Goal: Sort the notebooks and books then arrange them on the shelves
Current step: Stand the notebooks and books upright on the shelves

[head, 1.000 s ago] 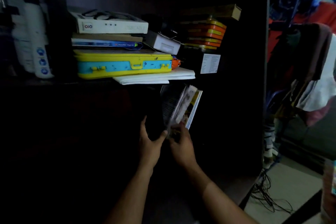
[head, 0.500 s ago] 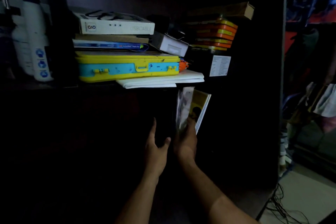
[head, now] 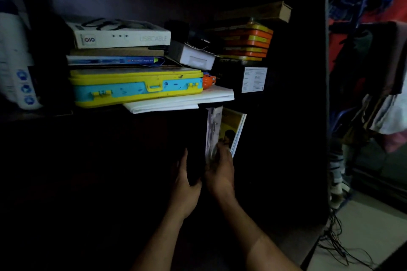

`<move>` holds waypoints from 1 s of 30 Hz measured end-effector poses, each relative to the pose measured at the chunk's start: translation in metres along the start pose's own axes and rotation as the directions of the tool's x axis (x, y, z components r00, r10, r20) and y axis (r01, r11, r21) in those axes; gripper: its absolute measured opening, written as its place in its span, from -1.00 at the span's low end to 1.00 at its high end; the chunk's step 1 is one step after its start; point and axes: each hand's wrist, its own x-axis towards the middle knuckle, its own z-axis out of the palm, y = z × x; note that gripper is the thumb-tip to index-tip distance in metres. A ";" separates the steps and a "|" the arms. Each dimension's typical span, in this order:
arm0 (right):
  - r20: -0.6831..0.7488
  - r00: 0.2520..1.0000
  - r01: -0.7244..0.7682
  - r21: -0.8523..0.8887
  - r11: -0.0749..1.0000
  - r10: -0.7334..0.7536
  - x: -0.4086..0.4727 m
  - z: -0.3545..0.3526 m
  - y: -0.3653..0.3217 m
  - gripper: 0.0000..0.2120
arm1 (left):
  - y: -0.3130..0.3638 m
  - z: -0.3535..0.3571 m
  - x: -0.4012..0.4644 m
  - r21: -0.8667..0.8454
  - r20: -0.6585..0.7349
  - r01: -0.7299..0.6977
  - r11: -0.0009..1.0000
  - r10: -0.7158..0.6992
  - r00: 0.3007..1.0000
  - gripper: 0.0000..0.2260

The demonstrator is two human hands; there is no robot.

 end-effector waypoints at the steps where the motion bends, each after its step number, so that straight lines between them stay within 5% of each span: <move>1: 0.005 1.000 -0.014 0.001 1.000 0.014 0.000 0.000 0.000 -0.35 | -0.001 0.000 0.000 -0.023 0.015 0.002 1.000 -0.001 1.000 -0.19; 20: -0.039 0.999 -0.013 0.056 0.998 0.015 -0.008 -0.001 -0.006 -0.30 | 0.002 0.000 0.001 -0.051 -0.051 -0.064 0.997 0.062 0.997 -0.22; 23: -0.025 1.000 0.019 0.055 0.998 -0.017 -0.020 -0.009 -0.008 -0.31 | 0.011 0.000 -0.006 -0.038 -0.091 -0.032 0.999 0.028 0.995 -0.38; 26: -0.003 1.000 0.019 0.045 0.999 -0.019 -0.041 -0.026 -0.010 -0.35 | 0.021 -0.001 -0.016 0.101 -0.182 -0.135 0.986 0.152 0.971 -0.60; 30: 0.038 0.999 0.001 0.006 1.000 -0.001 -0.086 -0.067 -0.025 -0.51 | 0.042 -0.004 -0.053 0.209 -0.031 -0.140 0.968 0.150 0.988 -0.72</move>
